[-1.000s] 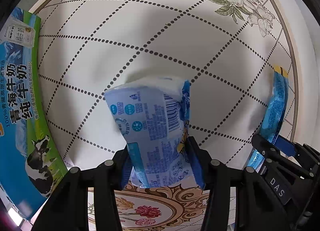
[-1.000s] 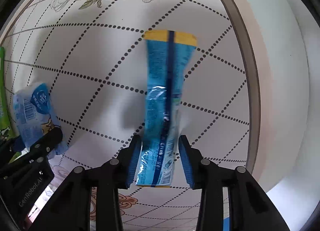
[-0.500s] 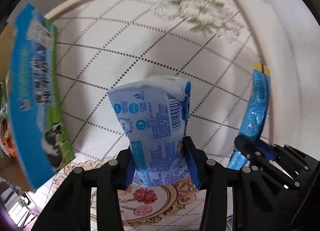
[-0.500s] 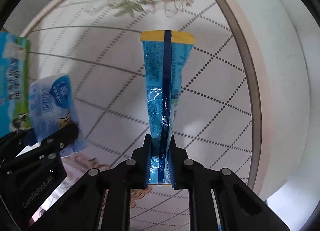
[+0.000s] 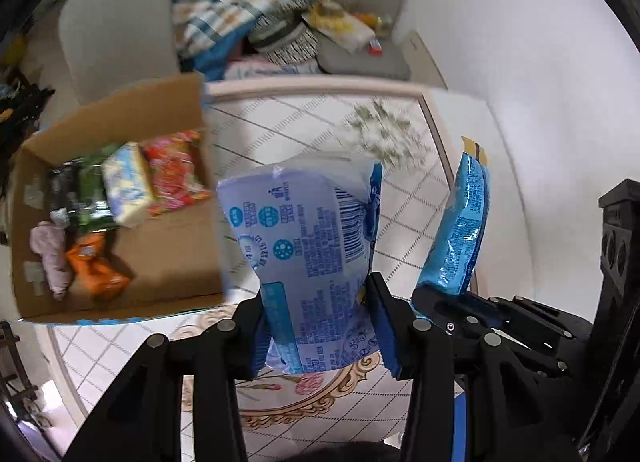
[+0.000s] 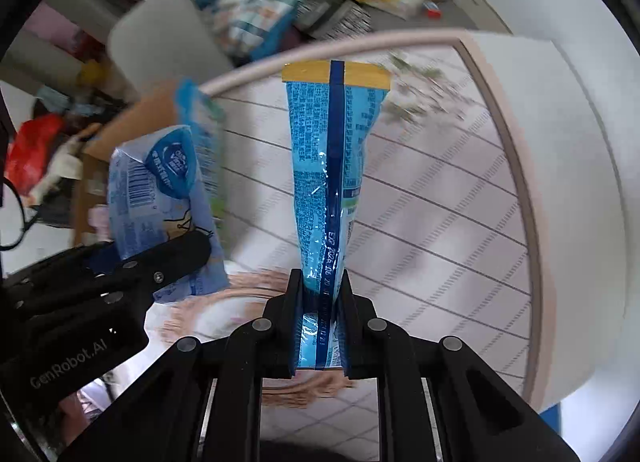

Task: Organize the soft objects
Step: 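Carry packet and stick snack into the box and open both tools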

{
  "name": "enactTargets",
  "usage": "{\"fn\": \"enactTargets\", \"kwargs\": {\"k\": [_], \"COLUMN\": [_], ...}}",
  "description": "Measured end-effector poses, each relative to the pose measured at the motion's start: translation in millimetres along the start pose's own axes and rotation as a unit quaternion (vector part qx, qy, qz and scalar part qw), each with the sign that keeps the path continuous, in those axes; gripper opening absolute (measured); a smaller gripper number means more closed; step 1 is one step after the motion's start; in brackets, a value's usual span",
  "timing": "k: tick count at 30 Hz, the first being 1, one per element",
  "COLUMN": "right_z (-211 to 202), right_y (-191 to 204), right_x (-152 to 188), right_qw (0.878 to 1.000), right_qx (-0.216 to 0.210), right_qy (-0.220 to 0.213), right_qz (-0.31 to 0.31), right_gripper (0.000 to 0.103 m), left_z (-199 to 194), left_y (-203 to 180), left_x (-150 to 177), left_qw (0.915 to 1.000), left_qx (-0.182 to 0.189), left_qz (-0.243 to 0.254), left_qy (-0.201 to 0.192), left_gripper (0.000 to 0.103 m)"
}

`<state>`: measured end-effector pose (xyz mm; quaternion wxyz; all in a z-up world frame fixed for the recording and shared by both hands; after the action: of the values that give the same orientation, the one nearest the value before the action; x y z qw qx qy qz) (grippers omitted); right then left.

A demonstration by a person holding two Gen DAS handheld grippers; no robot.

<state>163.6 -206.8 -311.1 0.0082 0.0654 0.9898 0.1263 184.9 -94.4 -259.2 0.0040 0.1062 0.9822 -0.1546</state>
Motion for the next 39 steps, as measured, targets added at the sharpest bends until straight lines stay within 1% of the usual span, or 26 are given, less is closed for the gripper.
{"fn": "enactTargets", "kwargs": {"k": [4,6,9,12,15,17,20,24,26,28,31,32,34,36,37,39], "right_z": [-17.9,-16.9,-0.3,25.4,56.4,79.3,105.9,130.0,135.1,138.7,142.3,143.4,142.1,140.9,140.0,136.9], "right_y": [53.5,83.5,121.6,147.4,164.5,171.6,174.0,172.0,170.8,170.0,170.7,170.8,170.7,170.4,170.1,168.2], "right_x": [-10.8,-17.1,-30.5,-43.0,-50.7,-58.7,-66.4,-74.2,-76.6,-79.4,-79.9,-79.5,-78.4,-77.4,-77.5,-78.1], "right_qw": [0.999,0.999,0.999,0.999,1.000,1.000,0.999,0.998,0.998,0.997,0.997,0.997,0.997,0.996,0.996,0.996], "right_qx": [-0.023,-0.039,-0.049,-0.039,-0.027,-0.003,0.020,0.036,0.041,0.048,0.040,0.045,0.053,0.063,0.065,0.069], "right_qy": [-0.019,-0.022,-0.017,-0.011,0.006,0.015,0.028,0.037,0.034,0.033,0.040,0.043,0.042,0.043,0.043,0.041], "right_qz": [-0.018,-0.020,-0.016,-0.005,0.004,0.006,0.018,0.035,0.041,0.042,0.045,0.042,0.041,0.037,0.037,0.038], "right_gripper": [0.016,0.016,0.016,0.016,0.015,0.016,0.015,0.015,0.016,0.016,0.017,0.017,0.019,0.022,0.025,0.029], "left_z": [-31.6,-40.1,-31.2,-13.0,15.5,33.9,57.2,75.8,80.3,81.8,87.7,88.9,91.0,91.8,90.9,88.6], "left_y": [40.4,72.1,113.7,145.9,172.1,185.7,200.9,209.7,211.9,213.4,217.2,217.2,217.7,220.8,221.6,224.3], "left_x": [-2.9,-6.4,-13.1,-18.2,-24.5,-28.1,-33.2,-37.4,-40.2,-40.6,-38.7,-37.3,-35.5,-34.1,-34.1,-31.4], "left_qw": [0.9996,0.9989,0.9974,0.9948,0.9903,0.9880,0.9837,0.9789,0.9795,0.9774,0.9725,0.9708,0.9672,0.9651,0.9651,0.9646], "left_qx": [-0.006,-0.017,-0.011,0.009,0.038,0.044,0.056,0.074,0.068,0.075,0.083,0.085,0.092,0.095,0.097,0.092], "left_qz": [-0.022,-0.040,-0.071,-0.100,-0.126,-0.135,-0.149,-0.161,-0.157,-0.164,-0.177,-0.180,-0.188,-0.195,-0.195,-0.200], "left_qy": [-0.017,-0.021,-0.009,0.012,0.042,0.061,0.084,0.102,0.106,0.111,0.127,0.134,0.143,0.147,0.145,0.145], "left_gripper": [0.041,0.041,0.041,0.041,0.041,0.041,0.041,0.042,0.043,0.044,0.045,0.048,0.048,0.055,0.057,0.070]}}
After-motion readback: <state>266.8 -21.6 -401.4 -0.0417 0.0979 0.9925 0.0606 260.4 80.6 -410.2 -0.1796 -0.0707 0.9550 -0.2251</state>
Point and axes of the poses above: each gripper's, at about its wrist camera, not at the fingertips, and z roughly the way its jaws point, y to its left, x to its underside, the point moved 8 cm from there along z, roughly the way its jaws point, and after that the axes turned 9 degrees about y, right-handed, at the moved point
